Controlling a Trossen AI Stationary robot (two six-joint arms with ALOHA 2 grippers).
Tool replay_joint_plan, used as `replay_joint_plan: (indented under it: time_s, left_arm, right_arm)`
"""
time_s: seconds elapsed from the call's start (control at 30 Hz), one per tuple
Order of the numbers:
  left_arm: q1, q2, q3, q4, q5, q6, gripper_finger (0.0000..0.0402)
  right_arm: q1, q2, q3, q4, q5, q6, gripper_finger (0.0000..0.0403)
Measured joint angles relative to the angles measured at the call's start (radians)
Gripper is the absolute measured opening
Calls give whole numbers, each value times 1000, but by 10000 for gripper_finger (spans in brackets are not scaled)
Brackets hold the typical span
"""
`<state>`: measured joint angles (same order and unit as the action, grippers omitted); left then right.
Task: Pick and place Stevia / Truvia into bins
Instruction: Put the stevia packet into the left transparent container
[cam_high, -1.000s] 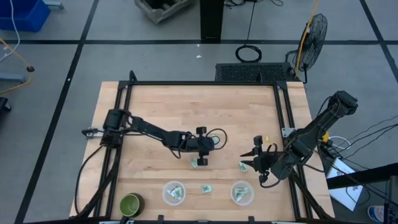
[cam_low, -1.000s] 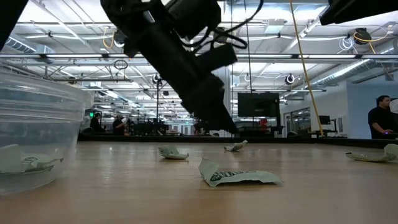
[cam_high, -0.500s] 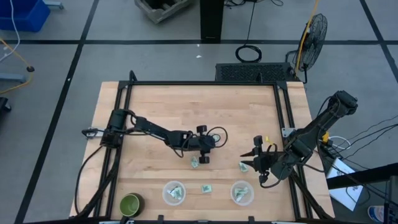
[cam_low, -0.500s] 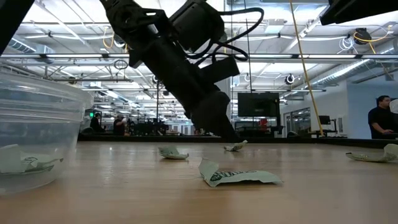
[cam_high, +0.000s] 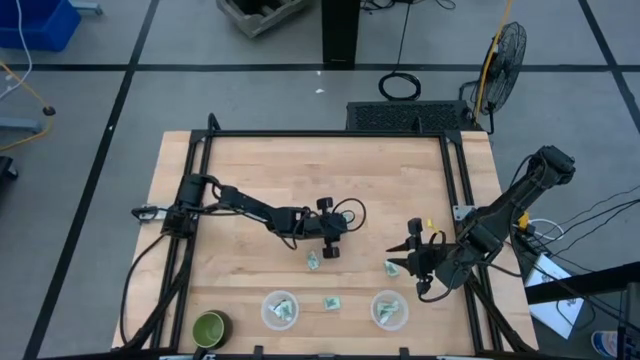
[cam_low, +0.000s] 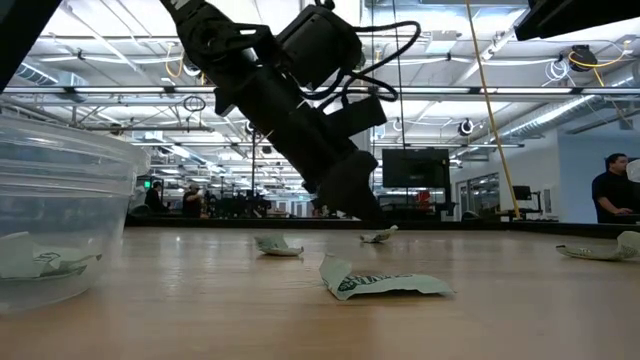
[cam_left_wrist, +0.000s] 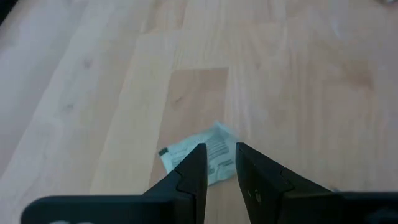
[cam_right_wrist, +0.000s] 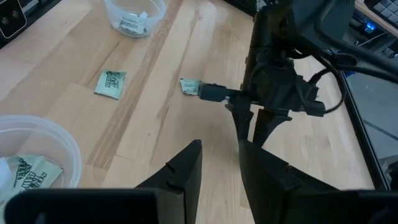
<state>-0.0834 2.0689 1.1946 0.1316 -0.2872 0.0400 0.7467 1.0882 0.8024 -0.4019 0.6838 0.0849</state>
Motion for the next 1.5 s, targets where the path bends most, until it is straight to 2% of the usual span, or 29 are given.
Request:
replay_joint_plan:
  time_s: [0.2,0.93,1.03,1.2,1.5]
  left_arm:
    - [3,0,0,6,37,0,90]
    - [-3,63,3,32,3,-16,89]
    - [-3,64,3,35,5,-15,69]
    - [4,64,3,24,42,-18,8]
    - [10,49,1,35,47,-30,9]
  right_arm:
    - [0,0,0,0,0,0,100]
    - [0,0,-1,-10,-1,0,100]
    - [0,0,-1,-10,-1,0,100]
    - [0,0,-1,-10,-1,0,100]
    - [-1,0,-1,-10,-1,0,100]
